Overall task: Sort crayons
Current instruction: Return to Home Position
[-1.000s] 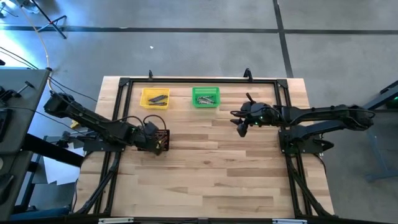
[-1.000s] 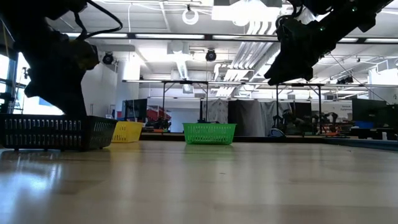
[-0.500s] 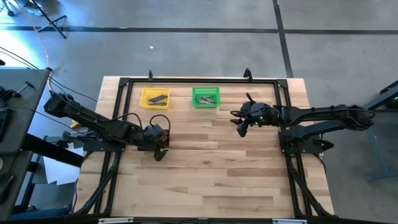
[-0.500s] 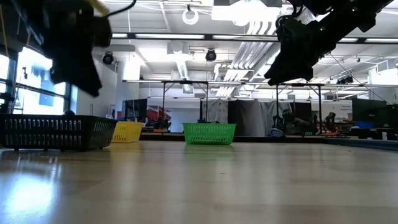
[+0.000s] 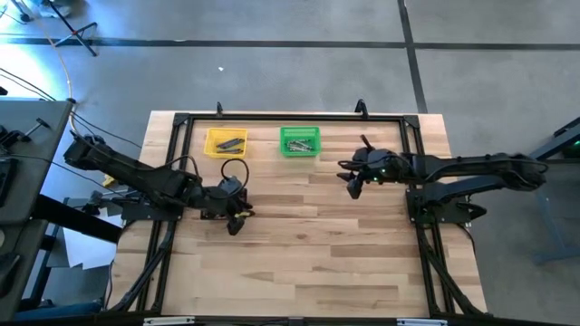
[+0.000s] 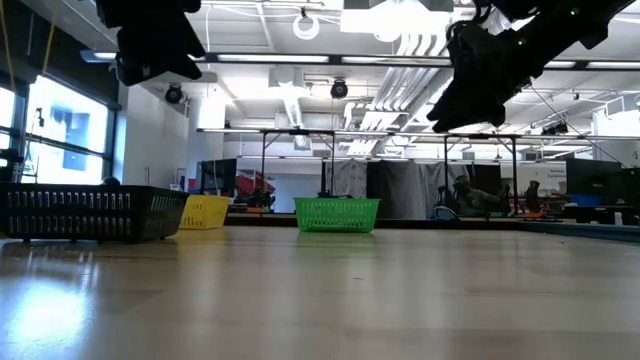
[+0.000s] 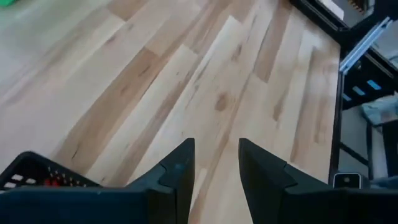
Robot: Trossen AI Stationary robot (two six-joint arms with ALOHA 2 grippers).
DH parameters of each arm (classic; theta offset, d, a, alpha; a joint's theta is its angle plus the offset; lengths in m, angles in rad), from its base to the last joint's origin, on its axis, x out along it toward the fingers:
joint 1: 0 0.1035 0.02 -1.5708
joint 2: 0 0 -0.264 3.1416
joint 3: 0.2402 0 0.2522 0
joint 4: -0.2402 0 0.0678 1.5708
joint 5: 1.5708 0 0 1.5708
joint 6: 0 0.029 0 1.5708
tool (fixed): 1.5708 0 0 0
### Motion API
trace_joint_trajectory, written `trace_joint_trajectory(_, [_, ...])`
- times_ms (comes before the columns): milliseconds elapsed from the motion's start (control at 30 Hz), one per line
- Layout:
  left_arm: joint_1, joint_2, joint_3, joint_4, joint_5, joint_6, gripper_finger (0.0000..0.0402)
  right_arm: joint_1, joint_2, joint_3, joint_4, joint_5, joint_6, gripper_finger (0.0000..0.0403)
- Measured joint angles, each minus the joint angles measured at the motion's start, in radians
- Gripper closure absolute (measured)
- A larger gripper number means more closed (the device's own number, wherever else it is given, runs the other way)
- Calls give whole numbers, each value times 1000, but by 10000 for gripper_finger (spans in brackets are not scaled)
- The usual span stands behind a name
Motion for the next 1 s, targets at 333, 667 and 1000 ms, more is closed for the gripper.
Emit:
trace_joint_trajectory(333, [1, 1, 0, 21, -85, 116, 291, 0, -213, 0, -36, 0, 0, 242])
trace_joint_trajectory(667, [1, 1, 0, 21, -109, 220, 291, 0, -469, -90, 22, 0, 0, 242])
trace_joint_trajectory(1000, [1, 1, -1, 22, -105, 212, 291, -13, -700, -331, 53, 0, 0, 242])
